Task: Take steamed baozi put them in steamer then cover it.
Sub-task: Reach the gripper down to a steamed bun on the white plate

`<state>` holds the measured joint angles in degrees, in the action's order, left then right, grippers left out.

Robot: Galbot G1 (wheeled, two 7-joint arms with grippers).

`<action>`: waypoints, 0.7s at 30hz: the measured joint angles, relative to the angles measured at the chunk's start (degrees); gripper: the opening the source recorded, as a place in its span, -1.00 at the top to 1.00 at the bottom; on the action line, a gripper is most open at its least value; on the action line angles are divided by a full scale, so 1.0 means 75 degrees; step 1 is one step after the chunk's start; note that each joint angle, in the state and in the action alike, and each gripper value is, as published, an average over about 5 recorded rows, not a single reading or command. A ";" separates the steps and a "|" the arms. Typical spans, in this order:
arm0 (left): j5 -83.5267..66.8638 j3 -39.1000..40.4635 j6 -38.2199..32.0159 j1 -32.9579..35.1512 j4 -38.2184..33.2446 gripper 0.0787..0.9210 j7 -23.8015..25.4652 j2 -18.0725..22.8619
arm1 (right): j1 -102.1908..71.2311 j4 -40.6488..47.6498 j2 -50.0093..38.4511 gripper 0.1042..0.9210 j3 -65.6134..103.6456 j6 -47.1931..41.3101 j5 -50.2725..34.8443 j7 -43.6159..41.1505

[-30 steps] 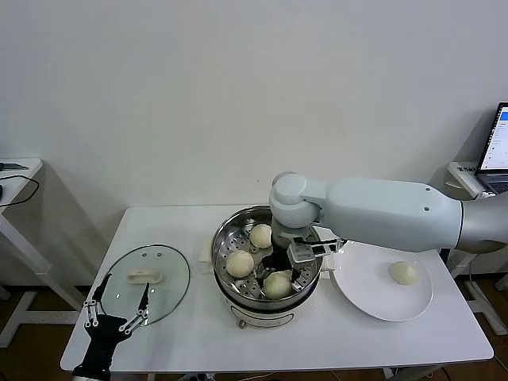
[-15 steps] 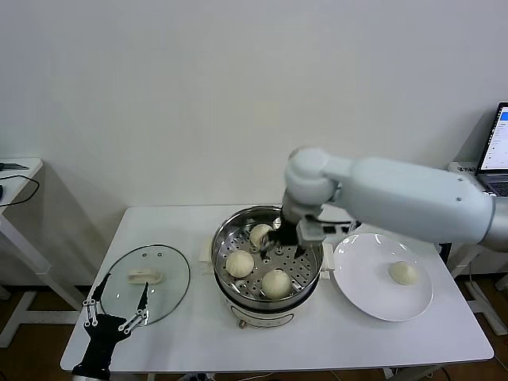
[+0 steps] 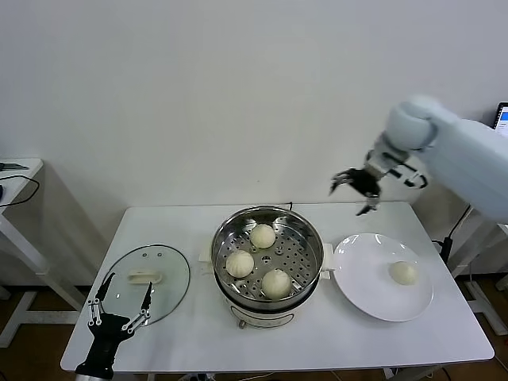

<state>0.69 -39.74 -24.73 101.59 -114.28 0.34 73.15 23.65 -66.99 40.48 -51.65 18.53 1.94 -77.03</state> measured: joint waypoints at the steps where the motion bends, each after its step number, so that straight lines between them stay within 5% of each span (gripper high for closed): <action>1: 0.0000 -0.0002 0.0004 0.0003 -0.0002 -0.77 -0.0001 -0.0008 | -0.0096 0.0150 -0.0093 -0.76 0.0005 -0.0116 -0.0035 0.0014; 21: 0.0014 -0.0047 0.0015 0.0140 -0.0044 -0.77 -0.0015 0.0009 | -0.2383 0.1262 -0.0982 -0.76 0.0419 -0.1454 0.0526 0.1047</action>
<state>0.80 -40.09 -24.61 102.64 -114.61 0.23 73.22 5.78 -57.53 33.12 -48.51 7.63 5.89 -69.18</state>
